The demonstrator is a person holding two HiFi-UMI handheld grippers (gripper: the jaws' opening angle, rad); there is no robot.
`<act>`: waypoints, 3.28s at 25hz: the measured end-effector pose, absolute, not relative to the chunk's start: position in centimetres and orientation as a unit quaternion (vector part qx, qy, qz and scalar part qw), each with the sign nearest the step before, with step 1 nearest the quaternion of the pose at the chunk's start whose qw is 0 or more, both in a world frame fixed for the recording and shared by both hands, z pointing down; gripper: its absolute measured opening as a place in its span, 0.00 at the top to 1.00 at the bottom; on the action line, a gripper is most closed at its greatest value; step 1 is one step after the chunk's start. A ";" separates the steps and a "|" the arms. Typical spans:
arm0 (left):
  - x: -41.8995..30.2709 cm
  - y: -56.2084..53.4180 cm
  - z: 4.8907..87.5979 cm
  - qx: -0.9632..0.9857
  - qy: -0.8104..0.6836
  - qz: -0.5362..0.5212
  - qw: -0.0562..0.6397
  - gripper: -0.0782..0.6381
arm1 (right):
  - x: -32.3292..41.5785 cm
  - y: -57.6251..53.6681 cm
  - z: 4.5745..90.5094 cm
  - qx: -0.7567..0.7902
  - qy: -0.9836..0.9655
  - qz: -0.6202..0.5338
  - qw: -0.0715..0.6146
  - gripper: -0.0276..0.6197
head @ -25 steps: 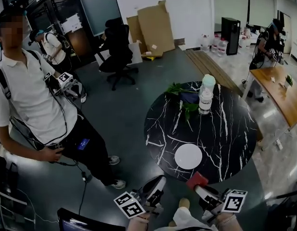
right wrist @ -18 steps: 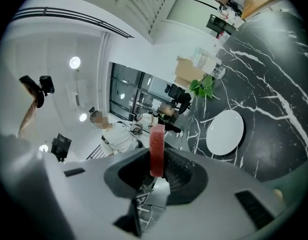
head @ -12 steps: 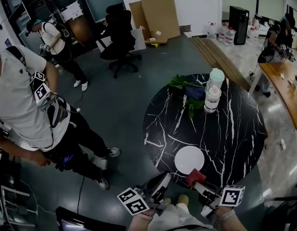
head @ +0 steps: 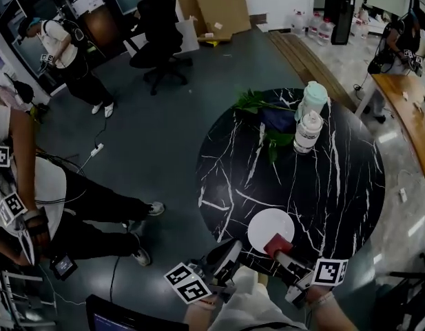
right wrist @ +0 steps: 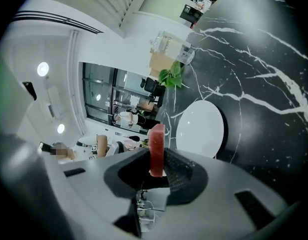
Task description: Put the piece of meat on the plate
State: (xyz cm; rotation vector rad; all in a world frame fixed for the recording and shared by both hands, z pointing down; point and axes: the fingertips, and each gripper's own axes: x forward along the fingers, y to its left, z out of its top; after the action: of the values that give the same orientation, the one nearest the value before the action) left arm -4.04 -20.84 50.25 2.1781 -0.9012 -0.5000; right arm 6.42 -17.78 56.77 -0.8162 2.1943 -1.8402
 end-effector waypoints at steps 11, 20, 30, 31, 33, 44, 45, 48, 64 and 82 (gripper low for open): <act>-4.3 -24.1 53.3 0.832 -0.347 -0.210 0.379 0.88 | 6.0 -21.1 62.4 -0.308 0.694 -0.650 0.037 0.83; -4.2 -24.4 54.8 0.822 -0.346 -0.221 0.395 0.88 | 4.9 -22.5 63.5 -0.279 0.704 -0.653 0.017 0.83; -4.5 -24.5 54.1 0.822 -0.343 -0.228 0.394 0.88 | 5.3 -22.5 63.4 -0.305 0.741 -0.589 -0.105 0.75; -4.5 -24.5 54.0 0.822 -0.343 -0.229 0.394 0.88 | 5.4 -22.5 63.3 -0.308 0.749 -0.575 -0.120 0.74; -4.6 -24.5 54.0 0.821 -0.343 -0.230 0.394 0.88 | 5.6 -22.4 63.1 -0.312 0.762 -0.549 -0.146 0.70; -4.7 -24.3 53.6 0.821 -0.339 -0.235 0.395 0.88 | 5.9 -22.1 61.1 -0.328 0.792 -0.486 -0.171 0.63; -4.6 -24.2 53.5 0.822 -0.338 -0.236 0.394 0.88 | 5.8 -22.2 60.9 -0.329 0.794 -0.483 -0.169 0.62; -4.5 -24.1 53.2 0.824 -0.335 -0.235 0.392 0.88 | 5.8 -22.2 60.3 -0.331 0.798 -0.478 -0.161 0.62; -4.0 -22.8 49.5 0.840 -0.333 -0.226 0.365 0.88 | 5.7 -20.2 54.9 -0.306 0.841 -0.429 -0.121 0.62; -3.4 -22.5 42.3 0.859 -0.314 -0.235 0.328 0.88 | 6.3 -19.1 46.5 -0.291 0.874 -0.383 -0.065 0.74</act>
State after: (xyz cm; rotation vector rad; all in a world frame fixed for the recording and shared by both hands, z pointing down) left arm -3.36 -22.51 42.33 2.2497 -0.8214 -0.6143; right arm 6.27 -19.15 46.51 -0.9553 2.8656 -1.2565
